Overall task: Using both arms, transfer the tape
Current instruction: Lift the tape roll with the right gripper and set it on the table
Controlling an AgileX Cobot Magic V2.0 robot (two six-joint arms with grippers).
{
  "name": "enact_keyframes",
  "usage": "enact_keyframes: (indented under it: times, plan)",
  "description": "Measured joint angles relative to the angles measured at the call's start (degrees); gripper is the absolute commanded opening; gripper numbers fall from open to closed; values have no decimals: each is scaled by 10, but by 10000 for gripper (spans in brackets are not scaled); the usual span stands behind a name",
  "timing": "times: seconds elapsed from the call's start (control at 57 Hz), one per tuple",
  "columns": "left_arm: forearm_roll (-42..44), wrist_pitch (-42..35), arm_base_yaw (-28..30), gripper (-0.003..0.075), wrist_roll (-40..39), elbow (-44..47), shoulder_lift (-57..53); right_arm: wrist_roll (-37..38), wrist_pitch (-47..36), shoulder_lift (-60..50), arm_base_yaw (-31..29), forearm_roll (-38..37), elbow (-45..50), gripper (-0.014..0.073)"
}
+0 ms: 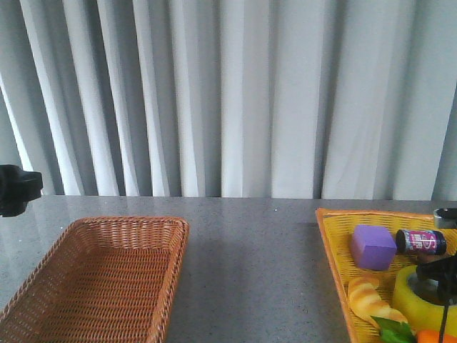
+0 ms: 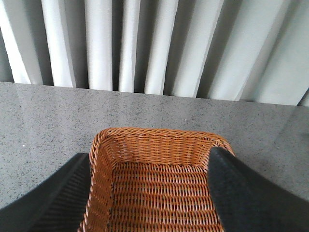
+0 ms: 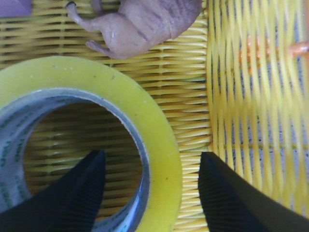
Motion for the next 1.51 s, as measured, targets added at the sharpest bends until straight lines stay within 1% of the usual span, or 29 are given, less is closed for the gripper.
enact_keyframes:
  times: [0.053,0.175,0.28,0.386,0.473,0.578,0.649,0.719,0.789,0.841,0.964,1.087,1.227,1.35,1.508]
  plan:
    - [0,0,0,504,0,0,0,-1,0,4,0,0,0,313]
    - [0,0,0,504,0,0,0,-2,-4,9,0,2,-1,178]
    - [0,0,0,504,0,0,0,-4,0,11,0,3,-11,82]
    - [0,0,0,504,0,0,0,-17,22,13,0,6,-42,19]
    - [0,0,0,504,0,0,0,-26,51,13,0,11,-73,-8]
    - [0,0,0,504,0,0,0,-45,93,13,0,37,-132,-8]
    - [0,0,0,504,0,0,0,-78,125,13,0,84,-174,-7]
    - [0,0,0,504,0,0,0,-116,149,13,3,148,-209,-7]
    - [0,0,0,504,0,0,0,-151,164,12,19,192,-242,-7]
    - [0,0,0,504,0,0,0,-166,167,11,42,203,-263,-7]
    - [0,0,0,504,0,0,0,-176,168,8,106,196,-287,-7]
    - [0,0,0,504,0,0,0,-181,169,19,179,166,-289,-5]
    - [0,0,0,504,0,0,0,-181,169,54,245,130,-290,13]
    - [0,1,0,504,0,0,0,-181,174,96,283,104,-290,62]
    - [0,5,0,504,0,0,0,-170,174,139,302,91,-290,132]
